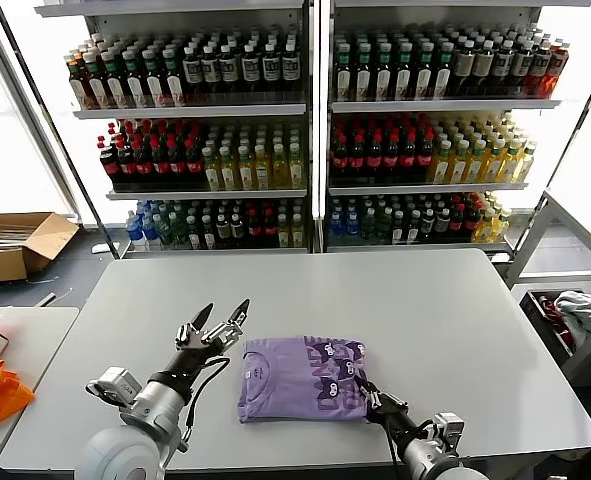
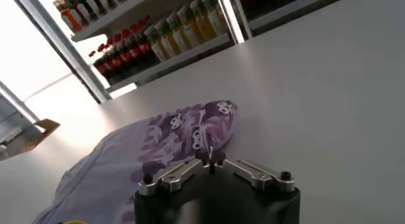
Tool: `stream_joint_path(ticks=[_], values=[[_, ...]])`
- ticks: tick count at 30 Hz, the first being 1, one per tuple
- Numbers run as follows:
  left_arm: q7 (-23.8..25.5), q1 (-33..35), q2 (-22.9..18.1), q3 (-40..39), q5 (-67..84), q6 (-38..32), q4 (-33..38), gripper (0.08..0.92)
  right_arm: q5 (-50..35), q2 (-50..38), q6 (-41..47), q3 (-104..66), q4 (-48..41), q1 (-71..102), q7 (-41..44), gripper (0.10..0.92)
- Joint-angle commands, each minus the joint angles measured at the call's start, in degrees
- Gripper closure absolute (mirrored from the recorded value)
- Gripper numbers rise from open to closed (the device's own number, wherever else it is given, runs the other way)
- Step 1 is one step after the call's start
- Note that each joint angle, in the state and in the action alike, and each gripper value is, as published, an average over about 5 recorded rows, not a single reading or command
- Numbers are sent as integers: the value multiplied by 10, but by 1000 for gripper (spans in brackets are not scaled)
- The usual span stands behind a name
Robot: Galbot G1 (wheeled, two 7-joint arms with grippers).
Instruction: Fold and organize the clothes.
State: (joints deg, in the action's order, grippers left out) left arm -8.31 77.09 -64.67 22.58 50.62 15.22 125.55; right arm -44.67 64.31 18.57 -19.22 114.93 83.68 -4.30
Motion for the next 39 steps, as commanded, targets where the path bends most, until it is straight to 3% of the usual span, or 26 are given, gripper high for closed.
stream_joint_path(ticks=[1,7,15,21,29,32,39], values=[[0,5,-5,4,-2,0,-1,177,31,-69,0,-109,-5,34,37,911],[0,6,-16,-6,-9,0,-2,177,153,-54,-38,-115,22,42,31,872],[2,25,8,10,-9,-1,8,177,177,-47,-95,-123,56,3,27,655],[2,27,7,12,-10,-2,17,177,181,16,-34,35,57,-109,13,490],[7,65,14,36,-17,-5,34,177,216,80,66,181,-41,-154,-66,260],[9,70,11,45,-17,-6,34,177,230,82,72,206,-64,-146,-62,213],[11,66,3,41,-20,-7,31,177,293,72,49,197,-73,-129,-57,203]])
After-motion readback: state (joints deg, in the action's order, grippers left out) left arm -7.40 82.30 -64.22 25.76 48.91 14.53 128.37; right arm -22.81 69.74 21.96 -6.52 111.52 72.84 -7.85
